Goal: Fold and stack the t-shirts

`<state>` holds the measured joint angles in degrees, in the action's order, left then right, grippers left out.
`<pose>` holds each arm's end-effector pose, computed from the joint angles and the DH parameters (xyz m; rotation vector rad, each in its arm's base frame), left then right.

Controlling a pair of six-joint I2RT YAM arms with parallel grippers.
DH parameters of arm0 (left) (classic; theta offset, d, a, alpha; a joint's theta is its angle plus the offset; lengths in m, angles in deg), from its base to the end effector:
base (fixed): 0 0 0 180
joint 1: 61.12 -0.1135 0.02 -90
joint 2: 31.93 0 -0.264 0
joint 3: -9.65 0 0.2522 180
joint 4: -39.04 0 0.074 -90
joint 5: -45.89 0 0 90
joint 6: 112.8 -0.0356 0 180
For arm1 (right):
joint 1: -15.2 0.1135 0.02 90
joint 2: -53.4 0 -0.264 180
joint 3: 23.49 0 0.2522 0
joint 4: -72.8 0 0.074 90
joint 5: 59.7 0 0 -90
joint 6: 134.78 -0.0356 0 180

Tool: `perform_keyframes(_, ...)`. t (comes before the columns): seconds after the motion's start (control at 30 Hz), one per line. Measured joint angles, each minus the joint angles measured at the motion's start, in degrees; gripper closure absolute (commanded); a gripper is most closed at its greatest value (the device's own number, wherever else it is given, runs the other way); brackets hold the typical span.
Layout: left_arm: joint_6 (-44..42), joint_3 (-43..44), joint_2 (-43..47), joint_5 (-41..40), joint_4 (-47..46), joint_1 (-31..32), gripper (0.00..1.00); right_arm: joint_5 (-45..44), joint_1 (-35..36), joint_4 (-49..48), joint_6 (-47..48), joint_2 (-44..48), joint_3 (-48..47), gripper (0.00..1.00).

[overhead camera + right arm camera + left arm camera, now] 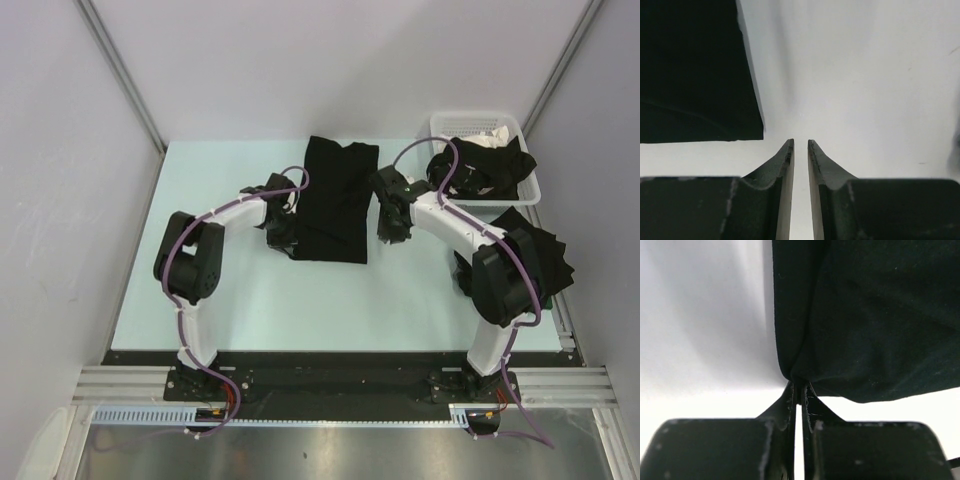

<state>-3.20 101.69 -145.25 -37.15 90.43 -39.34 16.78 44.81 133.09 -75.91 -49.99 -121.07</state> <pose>0.3625 -0.1495 0.1600 0.0816 2.8833 -0.3194 0.3310 0.1786 0.2455 0.1022 2.6639 0.0126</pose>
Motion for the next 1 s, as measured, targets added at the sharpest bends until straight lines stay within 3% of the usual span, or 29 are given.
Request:
perform_keyframes(0.37,-0.09,0.59,-0.31,0.07,0.72,0.00,1.00,7.58,-0.74,-10.67,-6.56,0.00,10.88,0.76)
perform_keyframes(1.0,-0.15,0.59,-0.31,0.11,0.92,0.00,1.00,12.72,1.14,-23.12,-11.85,-2.16,16.00,0.68)
